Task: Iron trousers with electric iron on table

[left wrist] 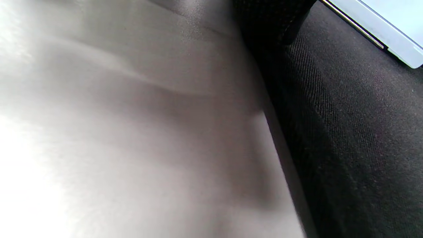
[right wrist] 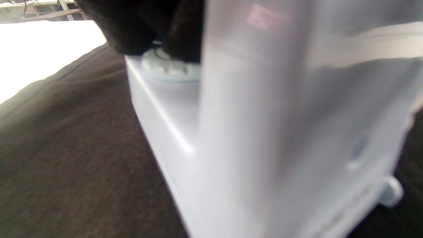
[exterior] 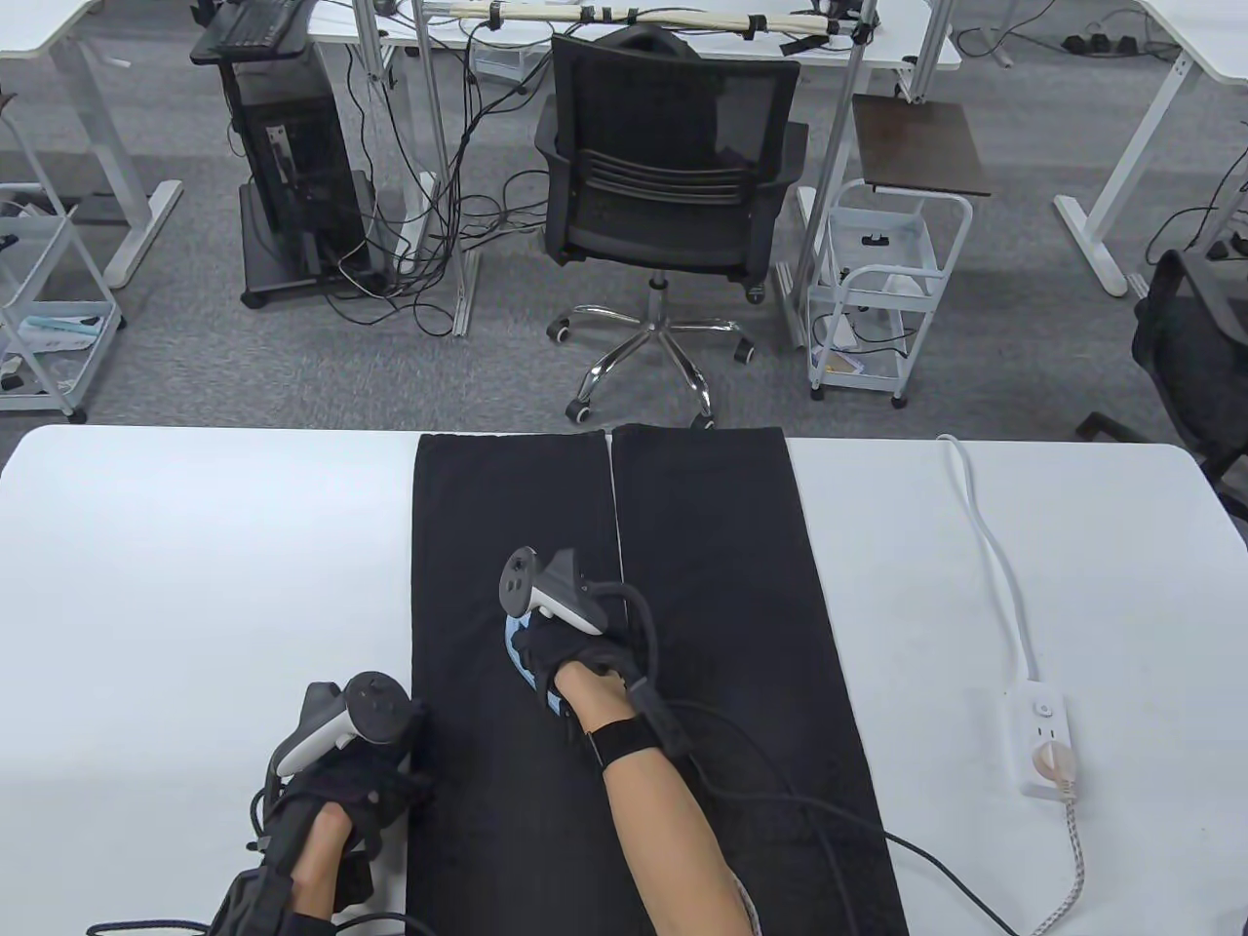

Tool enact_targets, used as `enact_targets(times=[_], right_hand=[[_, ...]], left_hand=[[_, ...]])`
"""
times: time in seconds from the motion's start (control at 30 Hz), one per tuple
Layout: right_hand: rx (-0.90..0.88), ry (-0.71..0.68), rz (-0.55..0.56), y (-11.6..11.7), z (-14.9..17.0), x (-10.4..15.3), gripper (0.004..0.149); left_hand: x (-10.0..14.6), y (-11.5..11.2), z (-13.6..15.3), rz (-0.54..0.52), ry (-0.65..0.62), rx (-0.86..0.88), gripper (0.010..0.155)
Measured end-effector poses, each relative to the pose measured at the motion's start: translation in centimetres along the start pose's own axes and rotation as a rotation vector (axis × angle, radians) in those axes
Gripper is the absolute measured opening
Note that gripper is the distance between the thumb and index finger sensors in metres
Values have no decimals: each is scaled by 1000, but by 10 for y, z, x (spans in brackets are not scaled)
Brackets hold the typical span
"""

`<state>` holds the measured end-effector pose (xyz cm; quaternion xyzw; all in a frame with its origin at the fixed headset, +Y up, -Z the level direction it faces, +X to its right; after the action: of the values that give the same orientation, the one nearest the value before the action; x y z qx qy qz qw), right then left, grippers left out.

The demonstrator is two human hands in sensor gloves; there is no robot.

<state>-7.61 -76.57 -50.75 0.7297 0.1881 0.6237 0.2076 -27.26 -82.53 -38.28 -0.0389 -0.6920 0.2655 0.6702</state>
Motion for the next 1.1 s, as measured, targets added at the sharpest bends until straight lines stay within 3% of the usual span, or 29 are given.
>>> enact_targets(times=[0.23,0.57,0.73,0.87,1.1], right_hand=[[86,-138,-3,20,-7,29,52],[279,-420,-23,84,-33,123,52],[342,-514,-35,107,-41,158,52],[362,-544,-32,114,-43,168,52],[314,-504,-43,102,-41,151,52]], left_hand=[[0,0,0,1,0,0,88],[-1,0,0,1,0,0,88],[-1,0,0,1,0,0,88],[-1,0,0,1,0,0,88],[0,-1,-1,-2,-4,2,88]])
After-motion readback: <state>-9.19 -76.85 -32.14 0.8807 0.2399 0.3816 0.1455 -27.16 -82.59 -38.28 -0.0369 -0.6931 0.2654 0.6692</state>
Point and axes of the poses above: the tracker on the back of each hand, its own z axis roughly to the little-finger side, its own x axis roughly from the fingertips to the wrist, y = z × x, the point moved 3 cm from there along -x, roughly from the wrist to the fingertips, and after that the axes turned 13 degrees about -z, right-handed, at the moved point
